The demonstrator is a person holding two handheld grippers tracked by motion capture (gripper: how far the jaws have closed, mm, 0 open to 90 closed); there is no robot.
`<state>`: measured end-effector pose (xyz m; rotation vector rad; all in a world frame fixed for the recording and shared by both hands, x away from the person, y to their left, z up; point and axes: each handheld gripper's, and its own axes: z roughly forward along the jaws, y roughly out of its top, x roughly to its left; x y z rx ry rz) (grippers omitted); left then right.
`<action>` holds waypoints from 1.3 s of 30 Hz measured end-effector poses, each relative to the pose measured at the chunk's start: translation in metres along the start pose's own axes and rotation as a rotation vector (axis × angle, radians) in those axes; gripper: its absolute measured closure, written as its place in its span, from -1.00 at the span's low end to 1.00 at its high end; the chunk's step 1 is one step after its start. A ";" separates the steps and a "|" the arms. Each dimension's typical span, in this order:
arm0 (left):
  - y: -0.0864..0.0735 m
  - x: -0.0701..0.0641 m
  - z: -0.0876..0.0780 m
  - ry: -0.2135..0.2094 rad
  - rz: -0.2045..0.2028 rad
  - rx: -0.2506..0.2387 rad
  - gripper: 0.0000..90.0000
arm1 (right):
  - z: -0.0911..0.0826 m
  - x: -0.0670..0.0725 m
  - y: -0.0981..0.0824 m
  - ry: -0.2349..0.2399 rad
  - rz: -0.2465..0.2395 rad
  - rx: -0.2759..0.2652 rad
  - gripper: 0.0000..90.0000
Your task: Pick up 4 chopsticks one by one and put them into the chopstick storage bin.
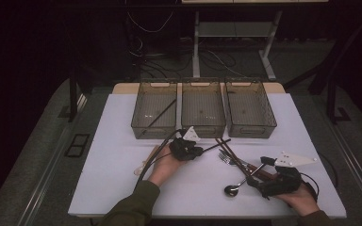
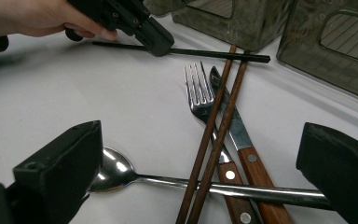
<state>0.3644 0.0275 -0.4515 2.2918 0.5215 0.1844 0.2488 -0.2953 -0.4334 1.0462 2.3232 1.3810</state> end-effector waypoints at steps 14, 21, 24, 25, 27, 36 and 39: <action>-0.001 0.003 0.000 -0.020 0.001 -0.012 0.91 | 0.000 0.000 0.000 0.000 -0.001 0.002 -0.98; 0.000 0.004 -0.003 -0.024 -0.003 -0.009 0.90 | -0.001 0.000 0.000 0.000 0.001 0.001 -0.98; 0.001 0.004 -0.007 -0.030 -0.014 -0.015 0.91 | -0.001 0.000 0.000 0.000 0.000 0.002 -0.98; 0.001 0.004 -0.009 -0.030 -0.017 -0.017 0.91 | -0.001 0.000 0.000 0.000 0.000 0.002 -0.98; 0.002 0.004 -0.012 -0.032 -0.028 -0.017 0.91 | -0.001 0.000 0.000 0.000 -0.002 -0.001 -0.98; 0.004 0.006 -0.031 -0.044 -0.056 -0.015 0.90 | 0.000 0.000 0.000 -0.003 -0.001 0.004 -0.98; 0.004 0.007 -0.039 -0.044 -0.064 -0.015 0.90 | 0.000 0.000 0.000 -0.002 0.000 0.005 -0.98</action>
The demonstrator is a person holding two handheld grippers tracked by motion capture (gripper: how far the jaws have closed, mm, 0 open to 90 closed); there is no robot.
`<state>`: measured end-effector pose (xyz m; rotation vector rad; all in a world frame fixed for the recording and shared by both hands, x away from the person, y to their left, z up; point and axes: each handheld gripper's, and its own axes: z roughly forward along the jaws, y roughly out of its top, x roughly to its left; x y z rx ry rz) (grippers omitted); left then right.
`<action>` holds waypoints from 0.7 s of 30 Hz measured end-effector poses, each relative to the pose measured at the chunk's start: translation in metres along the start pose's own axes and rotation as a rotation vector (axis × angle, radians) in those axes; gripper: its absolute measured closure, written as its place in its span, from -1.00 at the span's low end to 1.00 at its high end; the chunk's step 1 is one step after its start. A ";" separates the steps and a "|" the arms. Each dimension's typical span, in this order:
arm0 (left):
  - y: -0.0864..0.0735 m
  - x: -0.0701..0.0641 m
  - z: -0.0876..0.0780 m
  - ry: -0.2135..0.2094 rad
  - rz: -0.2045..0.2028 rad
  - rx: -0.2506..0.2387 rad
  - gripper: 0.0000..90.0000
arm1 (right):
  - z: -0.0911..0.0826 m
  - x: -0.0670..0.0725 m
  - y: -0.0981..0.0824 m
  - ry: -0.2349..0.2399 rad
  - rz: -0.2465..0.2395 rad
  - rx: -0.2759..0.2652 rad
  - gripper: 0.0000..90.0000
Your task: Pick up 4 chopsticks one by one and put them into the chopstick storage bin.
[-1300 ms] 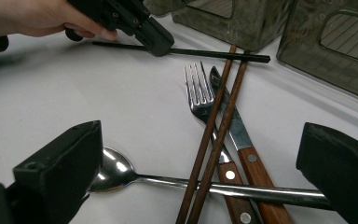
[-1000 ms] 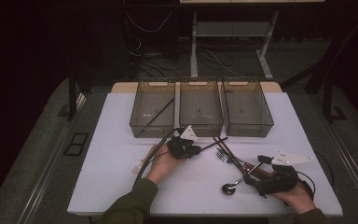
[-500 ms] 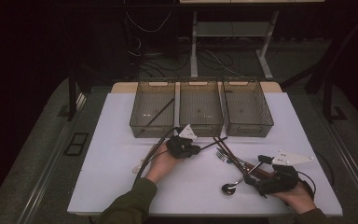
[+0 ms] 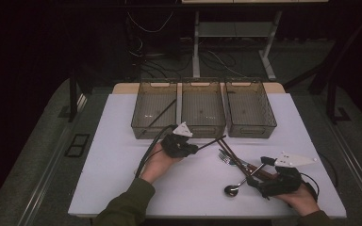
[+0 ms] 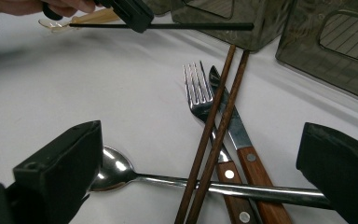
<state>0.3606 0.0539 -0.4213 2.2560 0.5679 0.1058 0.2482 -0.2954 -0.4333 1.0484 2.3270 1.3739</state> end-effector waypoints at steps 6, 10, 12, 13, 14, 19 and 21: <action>-0.001 0.004 -0.014 -0.004 -0.004 0.000 0.91 | 0.000 0.000 0.000 0.001 -0.001 -0.003 -0.98; -0.002 0.006 -0.020 -0.017 -0.007 -0.002 0.90 | -0.001 0.000 0.000 0.002 -0.003 -0.004 -0.98; -0.001 0.006 -0.023 -0.021 0.005 -0.001 0.91 | -0.001 0.000 0.000 0.002 -0.002 -0.005 -0.98; 0.000 0.006 -0.025 -0.025 0.010 -0.001 0.90 | -0.001 0.000 0.000 0.002 -0.001 -0.005 -0.98; 0.001 0.007 -0.027 -0.028 0.010 -0.008 0.91 | -0.001 0.000 0.000 0.002 -0.001 -0.005 -0.98; 0.002 0.007 -0.037 -0.040 0.010 -0.018 0.90 | -0.001 0.000 0.000 0.002 -0.001 -0.005 -0.98; 0.003 0.007 -0.040 -0.041 0.010 -0.022 0.90 | -0.001 0.001 0.000 0.002 -0.001 -0.005 -0.98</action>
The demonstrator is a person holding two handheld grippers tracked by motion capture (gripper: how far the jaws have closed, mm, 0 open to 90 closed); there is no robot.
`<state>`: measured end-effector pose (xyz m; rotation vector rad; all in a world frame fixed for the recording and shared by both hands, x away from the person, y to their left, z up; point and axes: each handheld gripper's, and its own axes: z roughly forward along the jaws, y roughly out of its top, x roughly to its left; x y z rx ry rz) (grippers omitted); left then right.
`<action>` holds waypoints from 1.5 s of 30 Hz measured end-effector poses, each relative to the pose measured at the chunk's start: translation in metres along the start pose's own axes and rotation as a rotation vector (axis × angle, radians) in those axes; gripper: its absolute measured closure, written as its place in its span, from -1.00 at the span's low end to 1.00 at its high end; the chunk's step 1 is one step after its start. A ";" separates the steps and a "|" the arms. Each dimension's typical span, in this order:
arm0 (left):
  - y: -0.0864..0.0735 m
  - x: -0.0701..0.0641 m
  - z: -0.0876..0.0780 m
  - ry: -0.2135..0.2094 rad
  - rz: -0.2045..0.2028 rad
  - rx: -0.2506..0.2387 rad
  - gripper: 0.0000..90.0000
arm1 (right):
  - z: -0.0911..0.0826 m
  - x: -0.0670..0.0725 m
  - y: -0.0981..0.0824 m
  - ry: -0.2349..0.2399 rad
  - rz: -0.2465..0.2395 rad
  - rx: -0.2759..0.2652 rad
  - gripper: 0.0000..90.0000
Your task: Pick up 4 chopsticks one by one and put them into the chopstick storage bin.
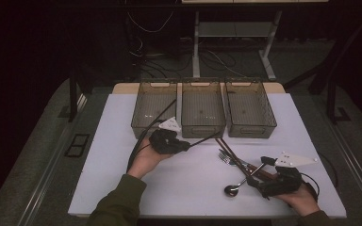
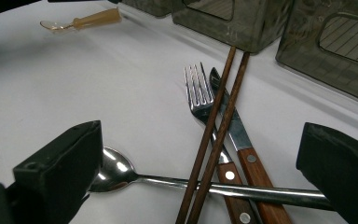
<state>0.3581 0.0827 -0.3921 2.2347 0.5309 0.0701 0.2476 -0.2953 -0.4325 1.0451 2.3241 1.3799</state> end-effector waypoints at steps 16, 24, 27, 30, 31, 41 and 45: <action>0.003 0.003 -0.020 0.054 -0.014 -0.022 0.90 | 0.001 0.000 0.000 -0.001 0.002 -0.002 -0.98; -0.001 0.011 -0.036 0.099 -0.036 -0.044 0.90 | 0.001 0.000 0.000 -0.002 0.004 -0.003 -0.98; -0.003 0.015 -0.043 0.119 -0.048 -0.053 0.90 | 0.000 0.000 0.000 -0.002 0.004 -0.003 -0.98; -0.006 0.019 -0.050 0.141 -0.058 -0.056 0.90 | 0.000 0.000 0.000 -0.002 0.004 -0.003 -0.98; -0.006 0.020 -0.052 0.146 -0.063 -0.059 0.90 | 0.000 0.000 0.000 -0.002 0.004 -0.003 -0.98; -0.013 0.029 -0.067 0.215 -0.084 -0.060 0.90 | 0.001 -0.001 0.000 -0.002 0.005 -0.004 -0.98; -0.015 0.033 -0.070 0.238 -0.099 -0.061 0.90 | 0.001 -0.001 0.000 -0.002 0.005 -0.004 -0.98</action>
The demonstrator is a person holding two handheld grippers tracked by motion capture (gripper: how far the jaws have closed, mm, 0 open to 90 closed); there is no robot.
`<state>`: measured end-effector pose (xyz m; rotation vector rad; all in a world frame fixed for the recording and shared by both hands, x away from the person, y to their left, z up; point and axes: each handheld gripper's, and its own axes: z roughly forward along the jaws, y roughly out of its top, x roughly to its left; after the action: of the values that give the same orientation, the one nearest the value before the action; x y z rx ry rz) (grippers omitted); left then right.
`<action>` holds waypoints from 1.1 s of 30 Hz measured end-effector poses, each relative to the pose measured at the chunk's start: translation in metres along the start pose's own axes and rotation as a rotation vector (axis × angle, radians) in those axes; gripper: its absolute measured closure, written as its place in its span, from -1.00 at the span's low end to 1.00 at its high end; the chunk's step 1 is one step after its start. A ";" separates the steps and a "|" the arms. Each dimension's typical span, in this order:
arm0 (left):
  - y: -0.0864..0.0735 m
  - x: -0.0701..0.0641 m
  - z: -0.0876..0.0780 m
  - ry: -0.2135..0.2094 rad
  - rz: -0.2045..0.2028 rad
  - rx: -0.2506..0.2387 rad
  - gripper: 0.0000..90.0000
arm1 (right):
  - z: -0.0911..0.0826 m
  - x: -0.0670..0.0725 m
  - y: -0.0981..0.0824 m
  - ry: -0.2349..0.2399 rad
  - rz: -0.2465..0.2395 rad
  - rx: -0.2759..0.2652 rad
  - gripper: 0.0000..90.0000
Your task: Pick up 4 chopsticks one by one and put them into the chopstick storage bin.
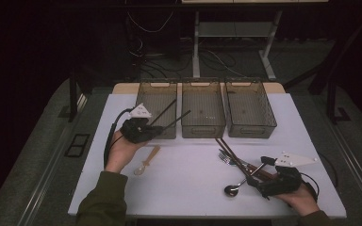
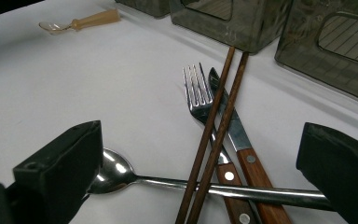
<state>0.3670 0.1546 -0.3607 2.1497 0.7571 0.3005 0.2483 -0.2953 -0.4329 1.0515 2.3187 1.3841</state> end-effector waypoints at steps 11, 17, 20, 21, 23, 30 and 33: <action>-0.004 0.017 -0.008 0.062 -0.069 -0.014 0.90 | 0.000 0.000 0.000 -0.003 0.002 -0.002 -0.98; -0.002 0.036 -0.007 0.099 -0.117 -0.013 0.90 | 0.000 -0.001 0.000 -0.008 0.004 0.000 -0.98; 0.000 0.045 -0.004 0.118 -0.145 -0.015 0.90 | 0.000 -0.001 0.000 -0.011 0.011 -0.002 -0.98; 0.001 0.047 -0.003 0.123 -0.153 -0.014 0.90 | 0.000 -0.001 0.000 -0.011 0.012 -0.001 -0.98; 0.004 0.052 -0.003 0.136 -0.167 -0.015 0.90 | 0.000 -0.001 0.000 -0.010 0.012 0.001 -0.98; 0.015 0.068 0.005 0.171 -0.207 -0.019 0.90 | 0.000 -0.001 0.000 -0.010 0.011 -0.001 -0.98; 0.021 0.074 0.010 0.184 -0.221 -0.016 0.90 | 0.000 -0.001 0.000 -0.010 0.013 -0.001 -0.98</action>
<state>0.4386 0.1832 -0.3542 2.0195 1.0835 0.3895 0.2493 -0.2958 -0.4334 1.0720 2.3087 1.3811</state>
